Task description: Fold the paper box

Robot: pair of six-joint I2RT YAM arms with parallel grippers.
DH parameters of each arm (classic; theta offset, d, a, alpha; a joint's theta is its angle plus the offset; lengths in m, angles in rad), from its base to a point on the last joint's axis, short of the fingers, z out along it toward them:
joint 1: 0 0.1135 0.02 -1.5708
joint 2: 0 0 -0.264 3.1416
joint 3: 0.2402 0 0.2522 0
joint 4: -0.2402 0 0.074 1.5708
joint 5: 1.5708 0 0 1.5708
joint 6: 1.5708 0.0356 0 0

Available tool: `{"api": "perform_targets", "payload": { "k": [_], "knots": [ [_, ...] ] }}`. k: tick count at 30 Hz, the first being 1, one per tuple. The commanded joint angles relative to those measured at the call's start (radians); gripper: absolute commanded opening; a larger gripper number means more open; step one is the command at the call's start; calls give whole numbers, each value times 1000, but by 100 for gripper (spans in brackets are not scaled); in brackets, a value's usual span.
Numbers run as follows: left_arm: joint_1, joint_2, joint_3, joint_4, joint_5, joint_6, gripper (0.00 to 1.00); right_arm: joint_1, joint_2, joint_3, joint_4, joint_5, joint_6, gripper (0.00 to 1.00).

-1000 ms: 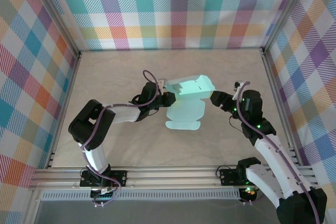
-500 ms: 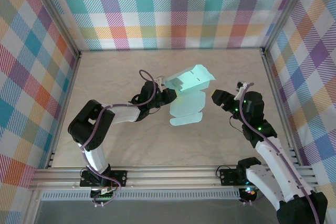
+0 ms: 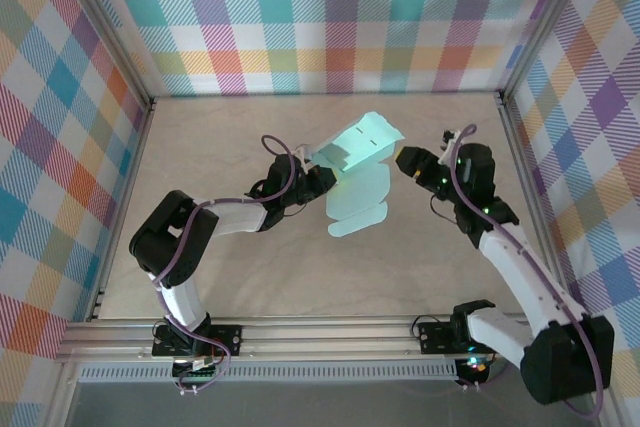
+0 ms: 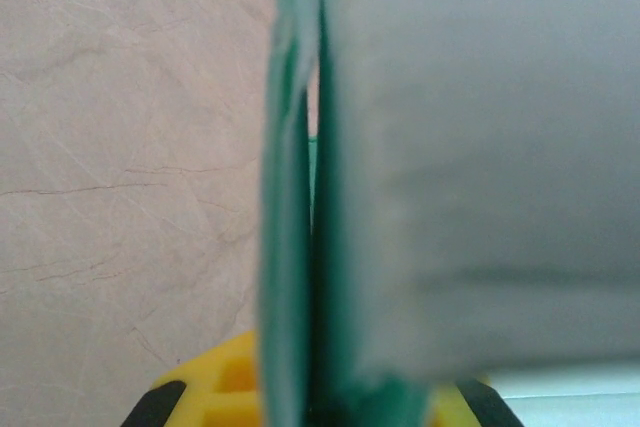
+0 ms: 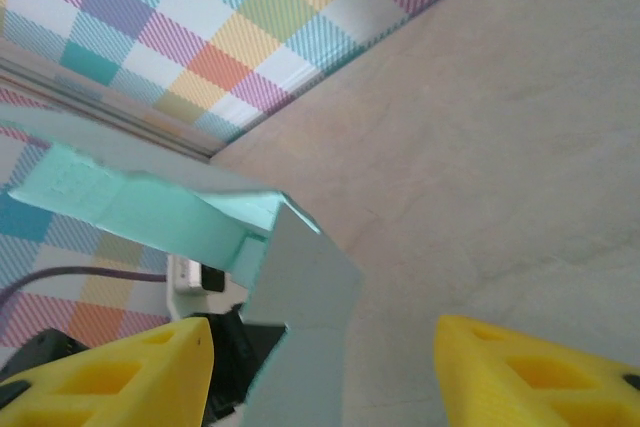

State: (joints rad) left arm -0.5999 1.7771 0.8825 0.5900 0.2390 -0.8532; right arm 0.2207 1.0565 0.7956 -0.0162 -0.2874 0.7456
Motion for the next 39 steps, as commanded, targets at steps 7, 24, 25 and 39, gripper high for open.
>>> {"api": "perform_targets", "payload": {
  "k": [7,24,25,39],
  "knots": [
    [9,6,21,111,-36,-75,0,-7,98,61,115,-109,118,38],
    [11,12,18,134,-5,-106,0,-34,29,-106,320,-73,248,52],
    [11,13,17,137,-1,-107,0,-34,39,-122,373,-87,272,52],
    [5,10,18,142,23,-69,0,-33,151,-66,467,-241,303,50]
  ]
}}
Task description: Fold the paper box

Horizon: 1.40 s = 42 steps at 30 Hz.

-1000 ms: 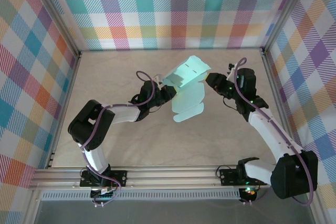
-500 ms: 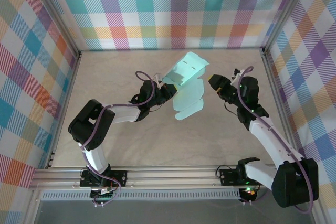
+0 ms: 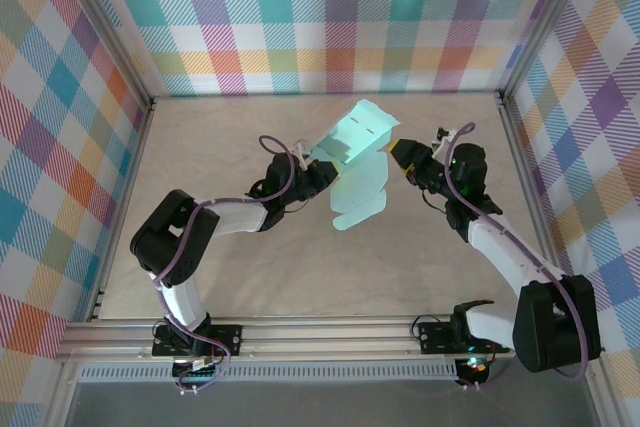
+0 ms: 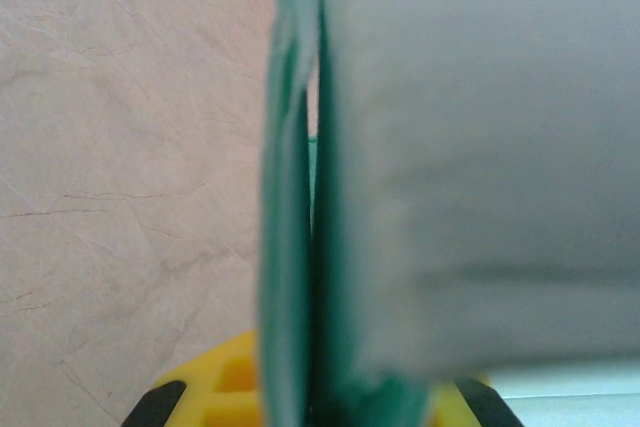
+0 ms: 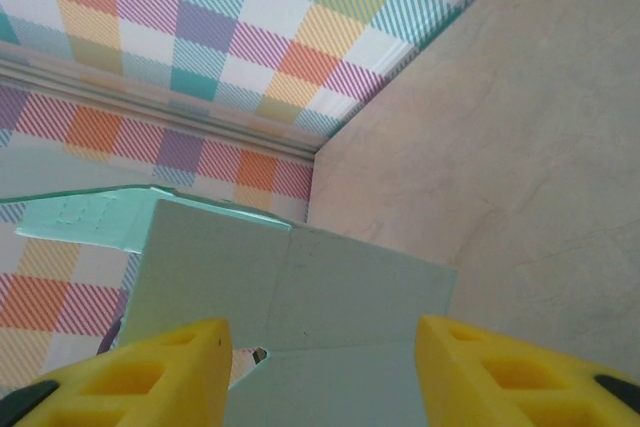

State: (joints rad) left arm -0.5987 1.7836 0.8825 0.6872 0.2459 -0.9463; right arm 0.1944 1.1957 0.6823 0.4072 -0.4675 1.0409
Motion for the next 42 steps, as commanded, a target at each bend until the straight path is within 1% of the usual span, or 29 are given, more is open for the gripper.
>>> {"api": "perform_targets", "payload": {
  "k": [1,5,10,14,16,21,28,32,39,42],
  "knots": [
    [2,1,20,41,18,30,0,-4,22,57,32,-78,3,50],
    [-3,0,25,27,17,50,0,7,69,107,-35,-139,-29,47],
    [-6,5,27,26,20,55,0,14,82,129,-95,-133,-46,41],
    [-6,2,25,23,18,67,0,14,112,195,-248,-154,-104,38],
    [-8,-4,18,25,0,74,0,14,123,210,-281,-163,-113,36],
    [-13,-2,21,24,6,89,0,14,161,252,-333,-200,-121,32],
    [-15,-11,23,7,-1,109,0,14,199,276,-393,-211,-120,22],
    [-14,-13,21,2,-13,114,0,15,208,283,-428,-200,-125,13],
    [-15,-18,24,-18,-25,132,0,14,222,302,-490,-194,-153,0],
    [-15,-24,28,-38,-33,151,0,14,225,317,-539,-180,-184,0]
  ]
}}
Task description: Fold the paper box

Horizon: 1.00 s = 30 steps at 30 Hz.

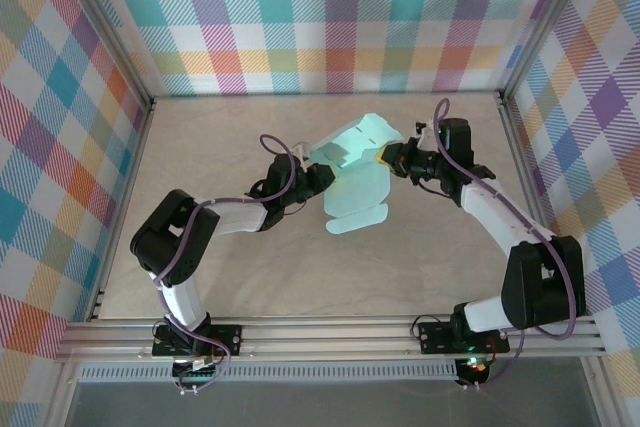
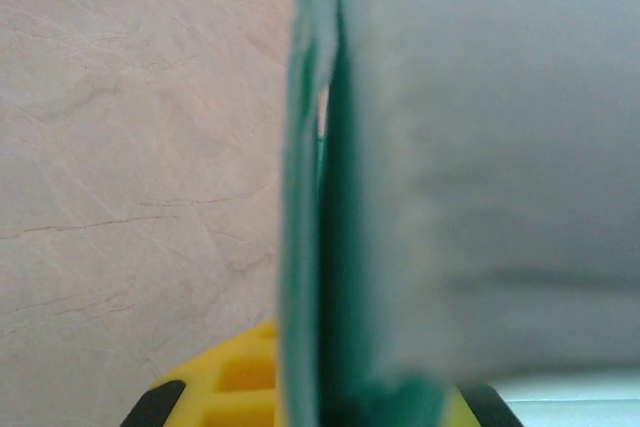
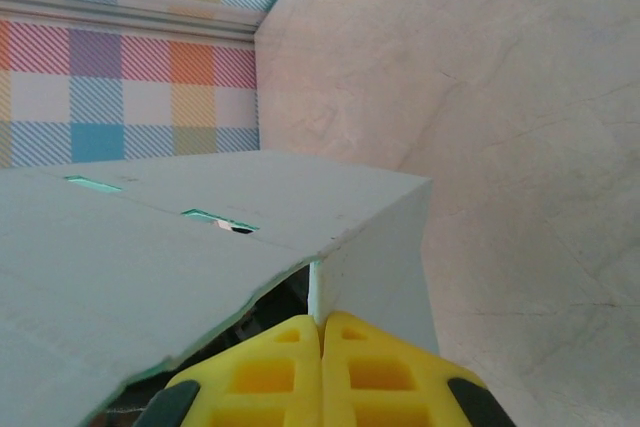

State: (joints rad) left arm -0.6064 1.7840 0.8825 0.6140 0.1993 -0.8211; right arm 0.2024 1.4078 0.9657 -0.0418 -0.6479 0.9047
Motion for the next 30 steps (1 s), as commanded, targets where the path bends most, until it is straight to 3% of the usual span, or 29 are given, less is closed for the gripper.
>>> {"api": "perform_targets", "payload": {
  "k": [1,5,8,9,11,15,20,21,22,23,30],
  "knots": [
    [-7,-27,30,25,13,32,0,6,14,37,-108,6,-61,0],
    [-7,-32,35,2,5,54,0,6,14,48,-145,11,-92,1],
    [-7,-34,35,-12,-2,69,0,6,12,48,-154,19,-96,20],
    [-8,-35,36,-19,-7,74,0,6,11,51,-161,25,-100,22],
    [-6,-38,35,-31,-13,83,0,6,11,54,-172,34,-112,20],
    [-8,-40,36,-40,-15,92,0,6,13,63,-202,48,-134,3],
    [-7,-36,36,-39,-15,92,0,6,5,65,-220,59,-150,1],
    [-7,-35,37,-38,-16,91,0,6,1,65,-218,60,-150,8],
    [-8,-37,35,-38,-19,90,0,6,-6,63,-209,63,-147,21],
    [-8,-38,34,-38,-21,89,0,5,-15,57,-201,69,-146,26],
    [-7,-44,32,-77,-56,88,0,-11,-130,37,-238,206,-204,45]
  ]
}}
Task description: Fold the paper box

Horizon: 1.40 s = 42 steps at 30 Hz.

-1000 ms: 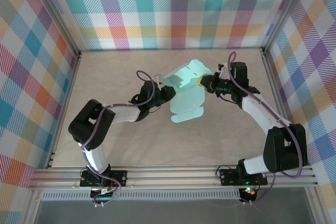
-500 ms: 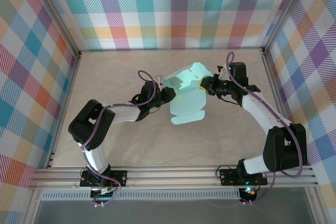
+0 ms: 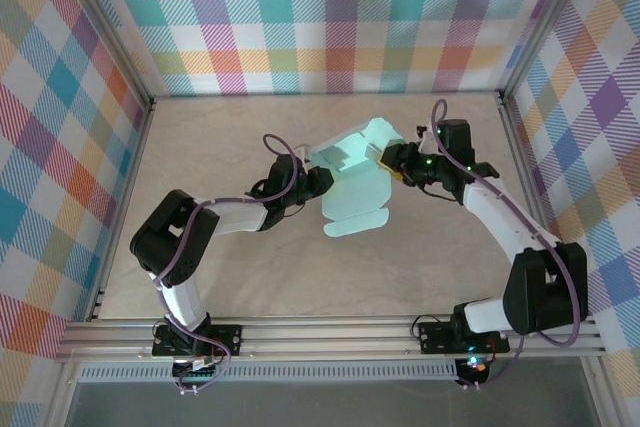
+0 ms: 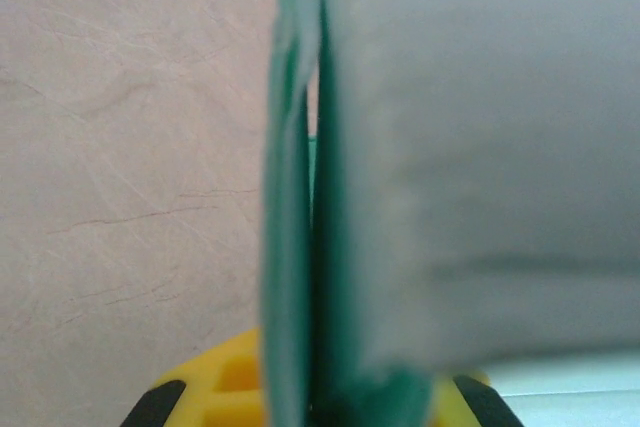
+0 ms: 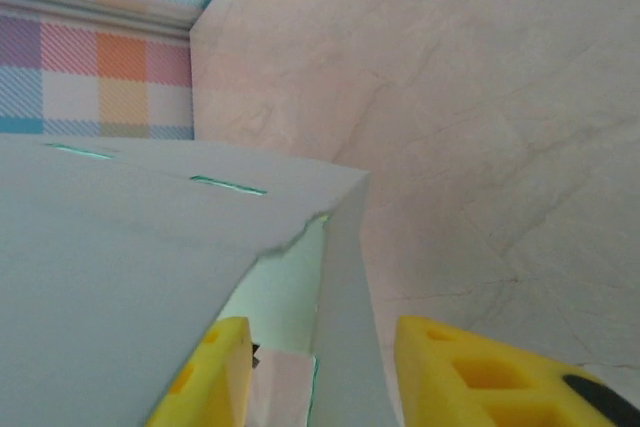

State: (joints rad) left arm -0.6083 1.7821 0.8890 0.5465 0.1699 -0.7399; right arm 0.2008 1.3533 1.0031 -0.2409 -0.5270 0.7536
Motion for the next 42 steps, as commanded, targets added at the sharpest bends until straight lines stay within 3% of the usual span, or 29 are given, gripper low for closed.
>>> {"api": "perform_targets", "payload": {
  "k": [1,10,19,22,27,36,42],
  "knots": [
    [-5,-41,25,-14,-33,7,0,-9,-101,6,-64,120,-74,47],
    [-7,-21,39,-40,-129,54,0,19,-176,182,-324,238,-230,54],
    [-19,-21,22,-41,-289,189,0,307,57,579,-546,535,-371,55],
    [-19,-15,15,-28,-311,179,0,346,158,698,-595,593,-366,55],
    [-19,-10,8,-10,-318,172,0,366,329,872,-676,559,-359,54],
    [-19,-10,11,-10,-318,167,0,371,450,945,-702,582,-348,49],
    [-19,-11,4,-3,-306,162,0,371,490,962,-695,570,-325,34]
  ]
}}
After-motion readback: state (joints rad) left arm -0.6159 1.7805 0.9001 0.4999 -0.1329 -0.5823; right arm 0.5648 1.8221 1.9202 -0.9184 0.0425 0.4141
